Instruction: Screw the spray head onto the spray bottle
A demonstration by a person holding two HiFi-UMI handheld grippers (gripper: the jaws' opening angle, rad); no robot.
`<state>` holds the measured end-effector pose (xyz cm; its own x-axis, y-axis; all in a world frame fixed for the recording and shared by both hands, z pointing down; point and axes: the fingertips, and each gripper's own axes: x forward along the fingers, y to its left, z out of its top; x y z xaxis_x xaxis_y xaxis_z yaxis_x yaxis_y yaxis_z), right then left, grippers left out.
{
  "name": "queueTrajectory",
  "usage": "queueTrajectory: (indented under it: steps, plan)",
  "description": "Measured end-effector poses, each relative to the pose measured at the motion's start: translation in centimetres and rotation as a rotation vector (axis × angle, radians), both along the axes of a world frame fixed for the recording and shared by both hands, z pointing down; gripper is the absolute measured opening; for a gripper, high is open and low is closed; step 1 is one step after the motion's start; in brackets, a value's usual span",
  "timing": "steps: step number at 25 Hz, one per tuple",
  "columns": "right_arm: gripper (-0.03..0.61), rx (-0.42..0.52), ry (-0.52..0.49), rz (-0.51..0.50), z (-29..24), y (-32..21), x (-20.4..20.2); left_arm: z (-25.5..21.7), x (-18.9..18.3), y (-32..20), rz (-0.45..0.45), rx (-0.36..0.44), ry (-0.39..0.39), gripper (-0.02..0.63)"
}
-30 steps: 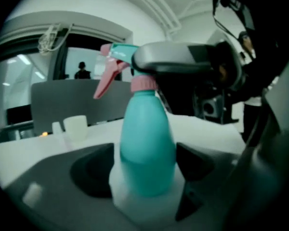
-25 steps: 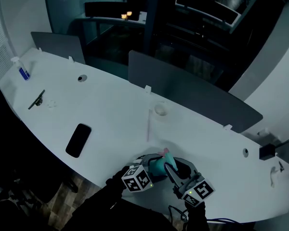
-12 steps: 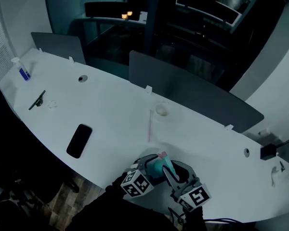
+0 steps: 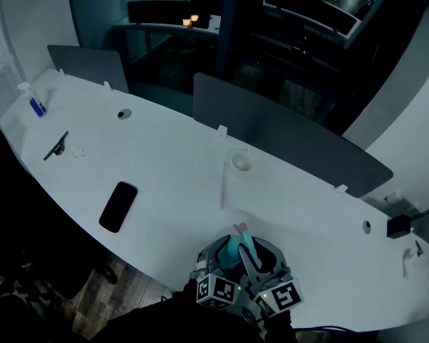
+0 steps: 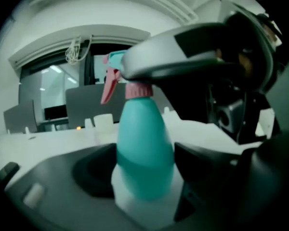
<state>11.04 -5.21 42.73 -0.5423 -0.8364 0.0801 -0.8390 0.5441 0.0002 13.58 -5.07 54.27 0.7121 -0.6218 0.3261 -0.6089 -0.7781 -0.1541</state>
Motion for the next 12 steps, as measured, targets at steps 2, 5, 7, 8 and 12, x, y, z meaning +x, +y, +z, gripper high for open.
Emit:
queueTrajectory:
  steps: [2, 5, 7, 8, 12]
  plan:
    - [0.103, -0.017, 0.001, -0.041, 0.15, 0.07, -0.02, -0.33, -0.14, 0.03, 0.12, -0.002, 0.006, 0.395]
    - [0.103, -0.043, -0.006, -0.134, 0.15, 0.14, 0.02, -0.32, -0.12, 0.19, 0.381, -0.07, -0.006, 0.454]
    - [0.103, -0.048, -0.01, -0.16, 0.15, -0.1, 0.24, -0.25, 0.41, 0.66, 0.522, -0.124, -0.032, 0.367]
    - [0.103, -0.043, -0.003, -0.157, 0.15, -0.24, 0.3, -0.28, 0.58, 0.72, 0.541, -0.128, -0.039, 0.364]
    - [0.103, -0.012, 0.021, -0.076, 0.07, -0.4, 0.38, -0.52, 0.46, -0.1, 0.25, -0.086, -0.002, 0.36]
